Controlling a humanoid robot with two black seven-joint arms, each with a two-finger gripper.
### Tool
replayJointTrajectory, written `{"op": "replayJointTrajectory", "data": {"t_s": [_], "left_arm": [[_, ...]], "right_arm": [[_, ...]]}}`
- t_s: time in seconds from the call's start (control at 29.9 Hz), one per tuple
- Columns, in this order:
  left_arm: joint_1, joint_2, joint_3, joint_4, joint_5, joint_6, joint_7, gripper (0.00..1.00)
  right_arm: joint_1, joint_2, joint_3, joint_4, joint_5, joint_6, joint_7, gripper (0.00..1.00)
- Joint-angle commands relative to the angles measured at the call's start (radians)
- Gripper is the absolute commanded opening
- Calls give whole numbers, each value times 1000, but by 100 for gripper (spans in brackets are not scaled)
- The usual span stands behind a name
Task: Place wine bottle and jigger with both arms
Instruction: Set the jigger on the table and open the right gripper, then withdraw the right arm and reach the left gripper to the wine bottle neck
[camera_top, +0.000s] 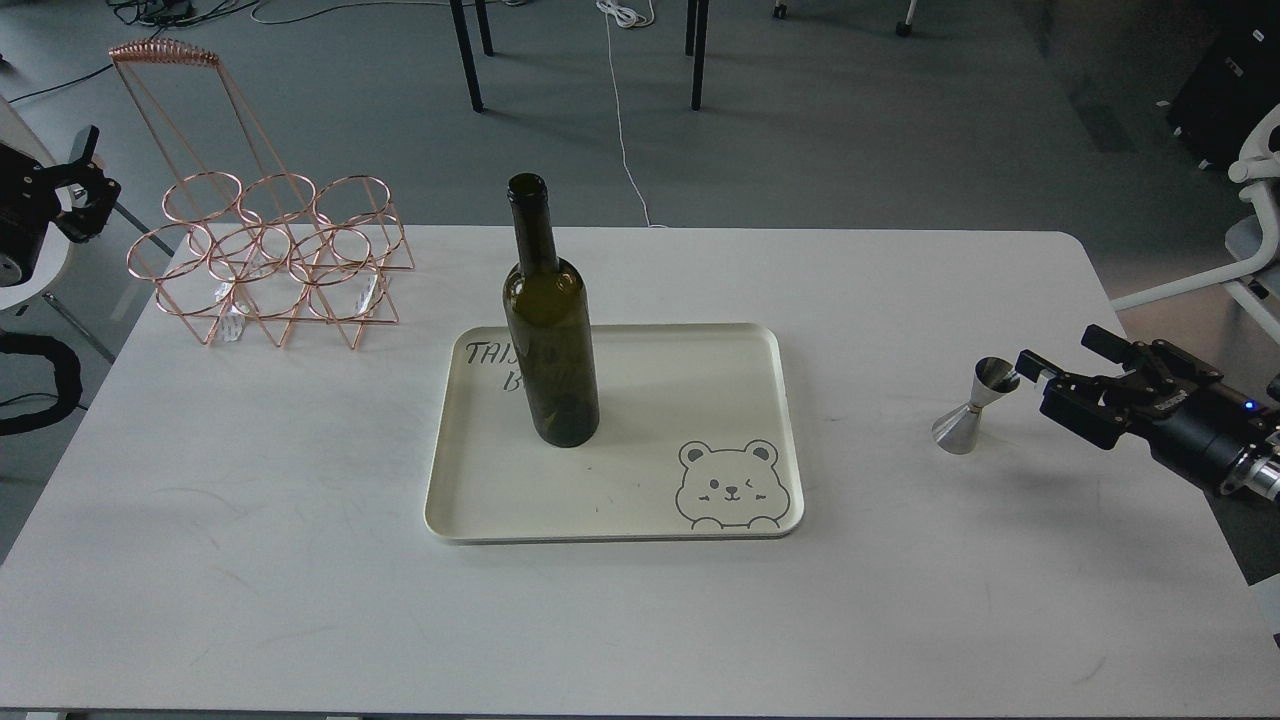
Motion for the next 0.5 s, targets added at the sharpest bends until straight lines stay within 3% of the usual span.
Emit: {"op": "replayJointTrajectory", "data": {"t_s": [0.0,0.13,0.23,0.33,0.47], "left_arm": [[6,47,1,-71,17,0,56,99],[-5,121,-2,-151,93,0,133,99],[-19,223,0,-327,106,0,160,99],[-16,323,1,-494,162,0,161,99],[-22,377,-14,-614,436,47,154,98]], "right_arm": [[32,-7,21,4,181,0,0,96],[140,-3,21,-13,371,0,0,97],[182,1,39,-33,537,0,0,97],[185,16,70,-64,672,48,0,97],[188,101,142,-140,781,166,0,97]]}}
